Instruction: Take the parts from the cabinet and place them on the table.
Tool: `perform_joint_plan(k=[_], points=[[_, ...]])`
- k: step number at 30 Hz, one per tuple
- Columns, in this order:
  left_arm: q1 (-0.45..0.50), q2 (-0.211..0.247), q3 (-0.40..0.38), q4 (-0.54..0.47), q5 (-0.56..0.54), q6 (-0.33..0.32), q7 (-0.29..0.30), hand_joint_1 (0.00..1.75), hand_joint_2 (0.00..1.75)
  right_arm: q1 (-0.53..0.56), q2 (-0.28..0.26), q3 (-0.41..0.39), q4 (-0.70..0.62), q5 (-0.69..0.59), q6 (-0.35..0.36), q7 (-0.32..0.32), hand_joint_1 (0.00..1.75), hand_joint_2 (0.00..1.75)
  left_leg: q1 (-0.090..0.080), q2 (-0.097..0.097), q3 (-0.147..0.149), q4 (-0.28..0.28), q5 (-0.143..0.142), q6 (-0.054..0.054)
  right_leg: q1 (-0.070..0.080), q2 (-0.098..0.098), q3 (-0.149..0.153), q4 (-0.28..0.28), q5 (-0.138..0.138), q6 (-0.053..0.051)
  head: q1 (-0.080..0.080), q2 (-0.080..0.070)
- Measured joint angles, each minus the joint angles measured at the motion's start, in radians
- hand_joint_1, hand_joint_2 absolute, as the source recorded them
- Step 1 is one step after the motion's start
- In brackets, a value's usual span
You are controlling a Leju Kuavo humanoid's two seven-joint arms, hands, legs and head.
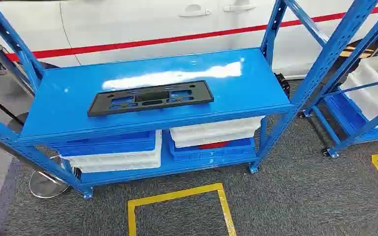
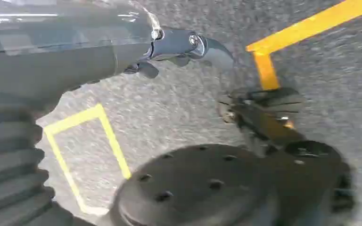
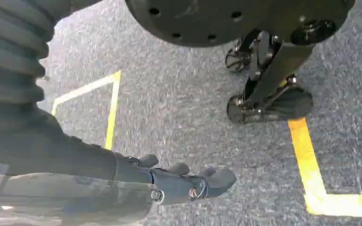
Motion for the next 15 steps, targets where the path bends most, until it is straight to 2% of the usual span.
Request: perform_joint_plan(k=[11, 12, 13, 14, 15], points=[[-0.040, 0.014, -0.187, 0.039, 0.267, 0.016, -0.066, 0.00, 1.75, -0.032, 0.009, -0.149, 0.028, 0.199, 0.019, 0.030, 0.00, 1.75, 0.000, 0.000, 0.000, 0.000, 0.000, 0.000, -0.002, 0.000, 0.000, 0.000, 0.000, 0.000, 0.000, 0.000], [-0.044, 0.015, -0.204, 0.043, 0.294, 0.021, -0.070, 0.00, 1.75, -0.035, 0.010, -0.164, 0.032, 0.219, 0.022, 0.030, 0.00, 0.00, 0.000, 0.000, 0.000, 0.000, 0.000, 0.000, -0.002, 0.000, 0.000, 0.000, 0.000, 0.000, 0.000, 0.000], [-0.048, 0.017, -0.223, 0.048, 0.321, 0.024, -0.073, 0.00, 0.00, -0.038, 0.011, -0.179, 0.035, 0.239, 0.025, 0.030, 0.00, 0.00, 0.000, 0.000, 0.000, 0.000, 0.000, 0.000, -0.003, 0.000, 0.000, 0.000, 0.000, 0.000, 0.000, 0.000], [-0.050, 0.018, -0.239, 0.052, 0.343, 0.025, -0.077, 0.00, 0.00, -0.041, 0.012, -0.191, 0.037, 0.254, 0.028, 0.030, 0.00, 0.00, 0.000, 0.000, 0.000, 0.000, 0.000, 0.000, -0.003, 0.000, 0.000, 0.000, 0.000, 0.000, 0.000, 0.000], [-0.052, 0.020, -0.256, 0.055, 0.364, 0.027, -0.082, 0.00, 0.00, -0.043, 0.013, -0.204, 0.040, 0.270, 0.032, 0.028, 0.00, 1.75, 0.000, 0.000, 0.000, 0.000, 0.000, 0.000, -0.003, 0.000, 0.000, 0.000, 0.000, 0.000, 0.000, 0.000]])
